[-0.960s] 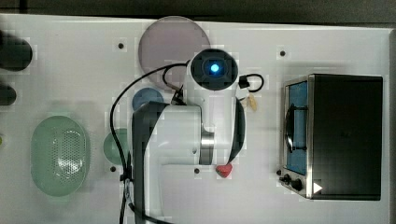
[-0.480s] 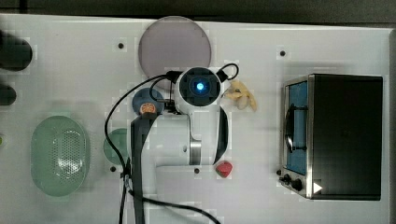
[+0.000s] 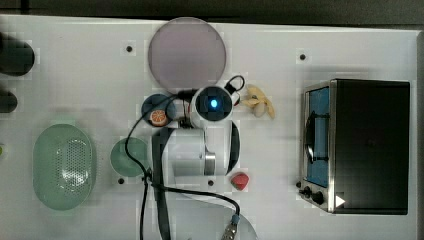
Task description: Pick Ketchup from the table and place it in strainer.
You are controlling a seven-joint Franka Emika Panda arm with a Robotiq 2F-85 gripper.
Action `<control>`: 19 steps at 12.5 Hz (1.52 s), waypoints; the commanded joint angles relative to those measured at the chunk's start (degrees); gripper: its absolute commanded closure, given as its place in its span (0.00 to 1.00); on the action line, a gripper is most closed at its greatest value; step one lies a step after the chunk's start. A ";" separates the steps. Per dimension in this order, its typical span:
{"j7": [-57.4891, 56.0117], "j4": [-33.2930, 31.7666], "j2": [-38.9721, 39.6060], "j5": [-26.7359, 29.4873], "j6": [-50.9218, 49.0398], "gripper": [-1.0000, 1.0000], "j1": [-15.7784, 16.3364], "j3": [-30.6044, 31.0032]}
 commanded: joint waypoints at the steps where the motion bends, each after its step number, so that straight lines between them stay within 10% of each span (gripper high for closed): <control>1: -3.65 -1.92 1.82 -1.31 4.54 0.00 -0.23 0.09; 11: -3.40 -3.23 6.17 -1.32 11.59 0.00 0.03 -0.17; 15: -3.42 -2.57 5.90 -1.37 11.74 0.39 0.35 0.05; 19: -2.46 -2.25 0.34 -1.33 8.22 0.39 0.66 0.33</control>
